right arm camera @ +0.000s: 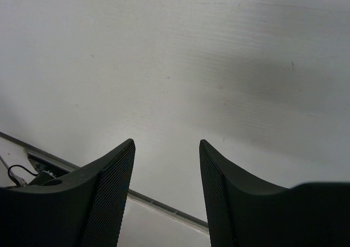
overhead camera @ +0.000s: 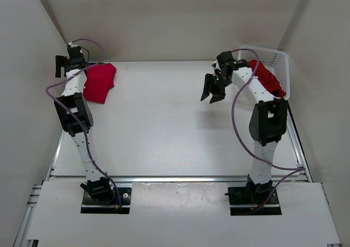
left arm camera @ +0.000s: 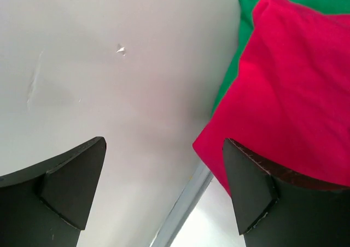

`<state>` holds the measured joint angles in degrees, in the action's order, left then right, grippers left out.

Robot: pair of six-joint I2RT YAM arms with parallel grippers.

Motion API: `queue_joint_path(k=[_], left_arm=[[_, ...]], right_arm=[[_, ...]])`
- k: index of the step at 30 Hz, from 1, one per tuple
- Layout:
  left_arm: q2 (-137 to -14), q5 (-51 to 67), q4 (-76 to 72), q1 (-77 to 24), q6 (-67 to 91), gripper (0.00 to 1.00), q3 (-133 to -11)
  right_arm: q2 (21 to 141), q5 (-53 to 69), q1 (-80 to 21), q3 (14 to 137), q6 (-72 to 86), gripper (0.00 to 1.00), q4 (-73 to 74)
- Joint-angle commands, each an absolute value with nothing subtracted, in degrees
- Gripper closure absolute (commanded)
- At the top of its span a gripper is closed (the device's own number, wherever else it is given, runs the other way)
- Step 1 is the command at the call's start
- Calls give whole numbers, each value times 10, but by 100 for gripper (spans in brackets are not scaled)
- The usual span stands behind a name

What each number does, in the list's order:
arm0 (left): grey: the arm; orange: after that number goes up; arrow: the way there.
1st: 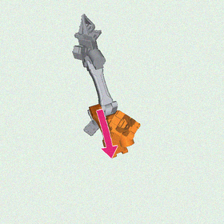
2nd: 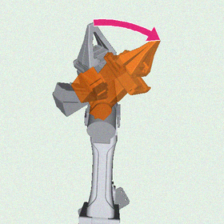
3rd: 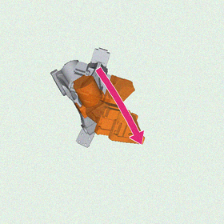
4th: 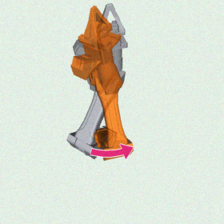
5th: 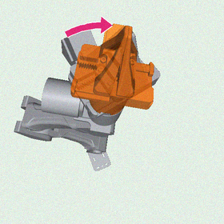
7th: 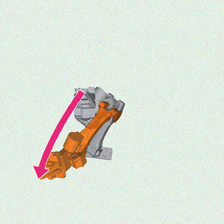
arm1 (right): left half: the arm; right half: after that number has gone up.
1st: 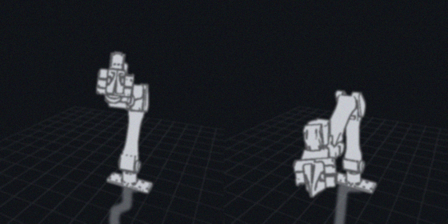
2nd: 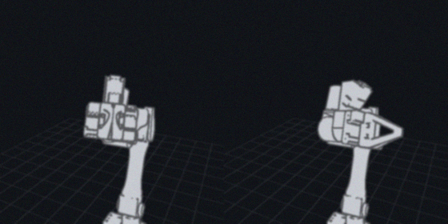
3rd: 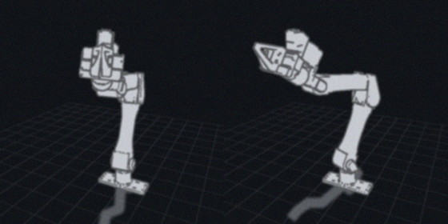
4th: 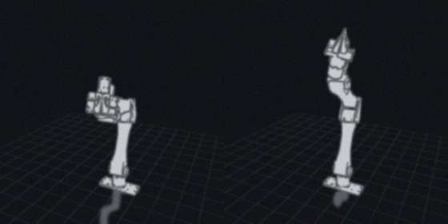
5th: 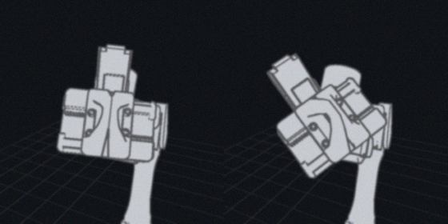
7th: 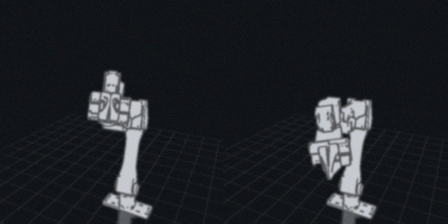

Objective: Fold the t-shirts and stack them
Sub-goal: Put the neatly folded tshirt into the corner of the board with the left arm, then grab crumpled tshirt from bin with the right arm

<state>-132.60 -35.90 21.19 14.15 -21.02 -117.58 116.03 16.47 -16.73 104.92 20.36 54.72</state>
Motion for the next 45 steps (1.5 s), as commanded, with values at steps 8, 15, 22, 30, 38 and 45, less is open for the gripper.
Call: queue_joint_path(k=[8,15,22,30,38,45], left_arm=[[-1123,-198,255,88,-157,1,-1024],[-1071,80,407,-10,-144,1,-964],[-1071,89,475,-152,-189,2,-872],[-1106,136,498,-154,-127,1,-870],[-1147,122,526,-145,-129,1,-902],[-1173,120,536,-120,-119,1,-930]], right_arm=[[1085,94,-124,1163,173,44,599],[1039,60,-1,1169,182,42,579],[1164,73,126,1286,202,40,583],[1372,28,155,1512,201,21,571],[1436,5,166,1476,188,19,596],[1464,12,149,1472,180,84,602]])
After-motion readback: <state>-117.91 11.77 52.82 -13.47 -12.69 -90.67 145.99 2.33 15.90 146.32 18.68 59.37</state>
